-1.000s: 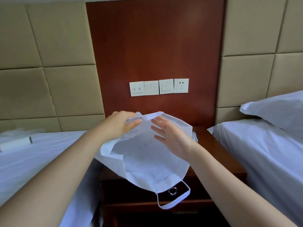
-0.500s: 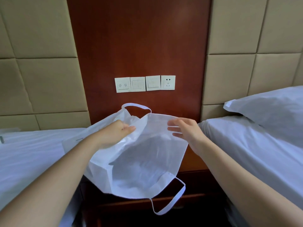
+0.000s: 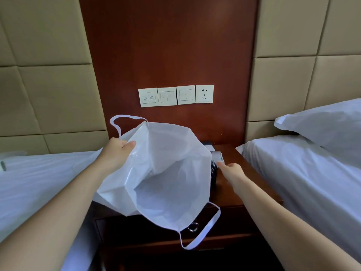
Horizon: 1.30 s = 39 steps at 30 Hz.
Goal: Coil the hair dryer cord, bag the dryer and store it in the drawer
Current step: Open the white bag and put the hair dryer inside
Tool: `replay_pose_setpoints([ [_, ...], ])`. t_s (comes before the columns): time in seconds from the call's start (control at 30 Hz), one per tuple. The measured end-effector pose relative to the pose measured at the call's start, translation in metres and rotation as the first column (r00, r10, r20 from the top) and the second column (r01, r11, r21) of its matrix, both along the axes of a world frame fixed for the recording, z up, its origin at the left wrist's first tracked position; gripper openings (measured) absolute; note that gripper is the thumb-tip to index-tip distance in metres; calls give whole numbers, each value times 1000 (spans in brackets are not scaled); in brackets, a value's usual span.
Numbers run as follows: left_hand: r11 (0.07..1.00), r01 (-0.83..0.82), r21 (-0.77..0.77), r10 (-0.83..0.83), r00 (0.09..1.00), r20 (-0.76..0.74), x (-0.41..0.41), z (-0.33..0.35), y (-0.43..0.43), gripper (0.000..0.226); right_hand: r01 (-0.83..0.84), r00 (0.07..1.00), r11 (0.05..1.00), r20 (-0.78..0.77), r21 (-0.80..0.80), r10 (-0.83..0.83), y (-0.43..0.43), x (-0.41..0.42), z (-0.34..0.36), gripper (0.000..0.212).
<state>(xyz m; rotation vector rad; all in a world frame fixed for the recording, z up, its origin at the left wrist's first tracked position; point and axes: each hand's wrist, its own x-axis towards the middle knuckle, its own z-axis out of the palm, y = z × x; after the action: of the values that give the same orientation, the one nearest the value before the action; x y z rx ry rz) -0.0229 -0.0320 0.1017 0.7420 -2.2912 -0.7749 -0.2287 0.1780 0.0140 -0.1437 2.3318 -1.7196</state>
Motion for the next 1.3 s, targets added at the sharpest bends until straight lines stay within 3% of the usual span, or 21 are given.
replay_pose_setpoints([
  [0.1,997,-77,32,78,997,-21,5,0,-9,48,-52,991,998,123,-36,56,-21,0,-7,40],
  [0.3,986,-140,93,144,989,-33,12,-4,-25,47,-83,992,992,105,97,72,-46,-4,-10,68],
  [0.43,986,-135,100,140,989,-46,13,-8,-32,47,-152,985,974,102,165,136,-75,-67,-58,118],
  [0.5,986,-134,101,140,989,-48,12,-9,-35,47,-211,975,953,112,219,190,-88,-90,-72,126],
  [0.6,985,-139,103,144,989,-40,13,-10,-38,47,-278,959,911,147,305,244,-87,-66,-42,103],
  [0.7,984,-148,103,152,988,-28,15,-11,-39,46,-311,948,884,180,349,262,-81,-35,-10,45],
  [0.73,983,-149,104,152,988,-26,15,-11,-38,47,-315,946,880,193,356,261,-78,-33,-6,34],
  [0.83,984,-147,96,150,989,-16,19,-11,-39,46,-316,937,899,245,304,247,-73,-37,-7,47],
  [0.97,985,-144,92,144,990,12,25,-14,-40,36,-248,964,952,144,183,223,-68,-44,-22,67],
  [1.17,983,-139,117,137,990,32,30,-14,-33,25,-198,974,979,108,-39,201,-40,-32,-23,53],
  [1.3,986,-128,104,127,992,12,28,-9,-23,34,-163,951,923,195,-349,242,-17,-16,-21,32],
])
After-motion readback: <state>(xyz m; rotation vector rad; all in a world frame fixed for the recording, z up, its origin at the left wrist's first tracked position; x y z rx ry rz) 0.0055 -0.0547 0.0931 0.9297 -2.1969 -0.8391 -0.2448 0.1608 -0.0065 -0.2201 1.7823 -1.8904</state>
